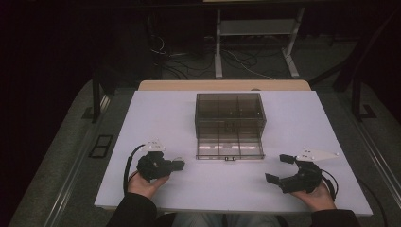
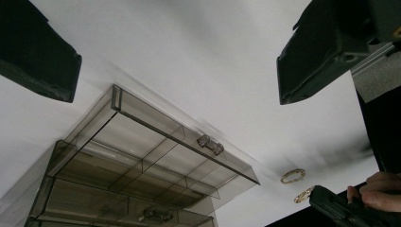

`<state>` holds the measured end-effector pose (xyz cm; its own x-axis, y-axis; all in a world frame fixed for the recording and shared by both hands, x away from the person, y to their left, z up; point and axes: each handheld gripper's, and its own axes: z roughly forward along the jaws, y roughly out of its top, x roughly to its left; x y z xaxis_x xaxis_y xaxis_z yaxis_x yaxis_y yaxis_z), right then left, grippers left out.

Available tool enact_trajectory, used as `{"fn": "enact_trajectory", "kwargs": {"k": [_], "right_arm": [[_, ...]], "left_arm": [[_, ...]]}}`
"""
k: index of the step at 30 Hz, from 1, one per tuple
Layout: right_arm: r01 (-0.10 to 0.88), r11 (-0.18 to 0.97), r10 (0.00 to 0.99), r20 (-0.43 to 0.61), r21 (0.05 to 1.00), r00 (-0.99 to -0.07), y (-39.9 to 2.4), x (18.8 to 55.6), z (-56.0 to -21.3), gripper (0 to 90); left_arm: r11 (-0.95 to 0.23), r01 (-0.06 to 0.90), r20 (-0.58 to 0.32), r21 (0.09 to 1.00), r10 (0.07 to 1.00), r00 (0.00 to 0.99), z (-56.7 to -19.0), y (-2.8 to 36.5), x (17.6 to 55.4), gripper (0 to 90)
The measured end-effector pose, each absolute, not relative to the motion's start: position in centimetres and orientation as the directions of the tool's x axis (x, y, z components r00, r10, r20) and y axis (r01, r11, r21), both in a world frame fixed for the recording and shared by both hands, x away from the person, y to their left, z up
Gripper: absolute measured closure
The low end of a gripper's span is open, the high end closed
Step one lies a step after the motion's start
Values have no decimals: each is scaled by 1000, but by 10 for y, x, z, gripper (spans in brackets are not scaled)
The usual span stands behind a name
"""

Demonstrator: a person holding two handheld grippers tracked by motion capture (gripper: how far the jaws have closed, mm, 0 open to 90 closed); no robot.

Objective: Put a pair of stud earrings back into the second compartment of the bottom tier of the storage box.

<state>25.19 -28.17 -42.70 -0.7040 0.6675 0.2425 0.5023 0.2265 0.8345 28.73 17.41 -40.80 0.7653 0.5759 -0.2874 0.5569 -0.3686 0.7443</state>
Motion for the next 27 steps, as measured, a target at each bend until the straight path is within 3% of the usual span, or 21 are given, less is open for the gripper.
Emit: {"fn": "enact_trajectory", "kwargs": {"k": [27], "right_arm": [[505,223,673,244,834,-699,-283,252,-427,1]], "left_arm": [[-432,443,-192,785,511,838,-359,124,310,857]]}}
